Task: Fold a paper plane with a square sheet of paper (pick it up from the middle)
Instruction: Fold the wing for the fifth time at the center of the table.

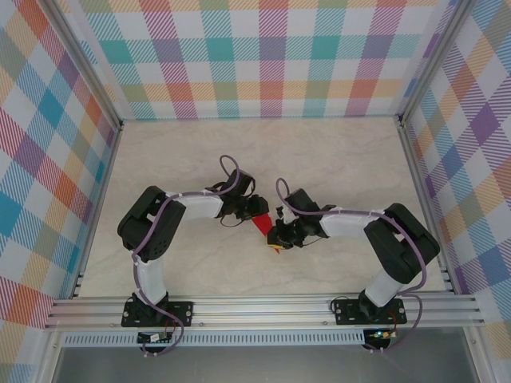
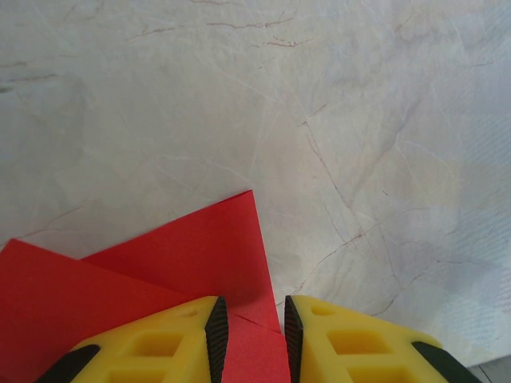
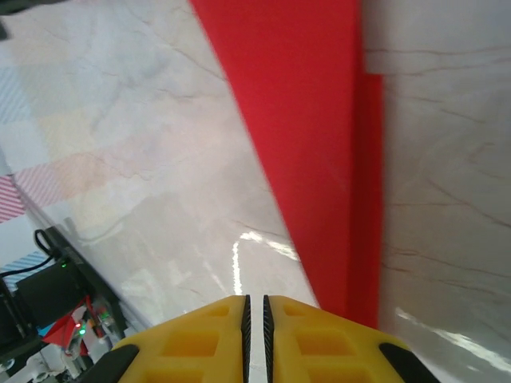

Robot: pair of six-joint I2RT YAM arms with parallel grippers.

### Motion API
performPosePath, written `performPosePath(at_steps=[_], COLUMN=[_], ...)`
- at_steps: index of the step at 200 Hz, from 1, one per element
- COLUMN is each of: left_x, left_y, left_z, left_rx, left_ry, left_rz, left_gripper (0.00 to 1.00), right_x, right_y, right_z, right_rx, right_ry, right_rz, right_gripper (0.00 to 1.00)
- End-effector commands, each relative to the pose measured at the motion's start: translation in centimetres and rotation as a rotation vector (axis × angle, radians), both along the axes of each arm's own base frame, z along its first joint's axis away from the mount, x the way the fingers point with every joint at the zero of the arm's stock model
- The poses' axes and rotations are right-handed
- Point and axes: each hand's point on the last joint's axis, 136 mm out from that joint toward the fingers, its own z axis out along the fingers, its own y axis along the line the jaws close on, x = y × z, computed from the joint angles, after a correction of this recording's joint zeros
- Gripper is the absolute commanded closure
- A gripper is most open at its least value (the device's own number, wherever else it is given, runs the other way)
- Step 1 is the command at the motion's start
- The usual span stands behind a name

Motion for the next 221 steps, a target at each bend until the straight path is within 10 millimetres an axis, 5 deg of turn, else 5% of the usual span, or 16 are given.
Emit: performPosePath(at_steps=[1, 44, 93, 164, 188, 221], left_x=[-1.1, -1.2, -1.2, -1.4, -1.3, -1.2], left_y=[1.7, 1.7, 1.8, 1.9, 1.8, 1.7], left_z=[-2.3, -2.6, -2.6, -2.7, -2.6, -2.3], left_rx=[0.085, 0.087, 0.091, 0.093, 0.090, 0.086], left_ry=[0.040, 0.046, 0.045, 0.048, 0.046, 0.046], left_rz=[0.006, 0.003, 0.005, 0.006, 0.004, 0.003], left_gripper=[0.71, 0.71, 0.71, 0.71, 0.71, 0.71], right_x=[-1.2, -2.6, -3.1, -5.1, -4.4, -1.1], right_y=[-1.8, -3.0, -3.3, -5.4, -5.0, -2.7], right_z=[-2.2, -3.9, -2.7, -4.4, -3.3, 1.1], right_rx=[-0.091, -0.110, -0.088, -0.151, -0.128, -0.042], right_ry=[0.034, 0.087, 0.068, 0.121, 0.086, -0.049], right_rz=[0.004, -0.017, -0.021, -0.045, -0.049, -0.060], right_gripper=[0.85, 0.85, 0.84, 0.84, 0.84, 0.83])
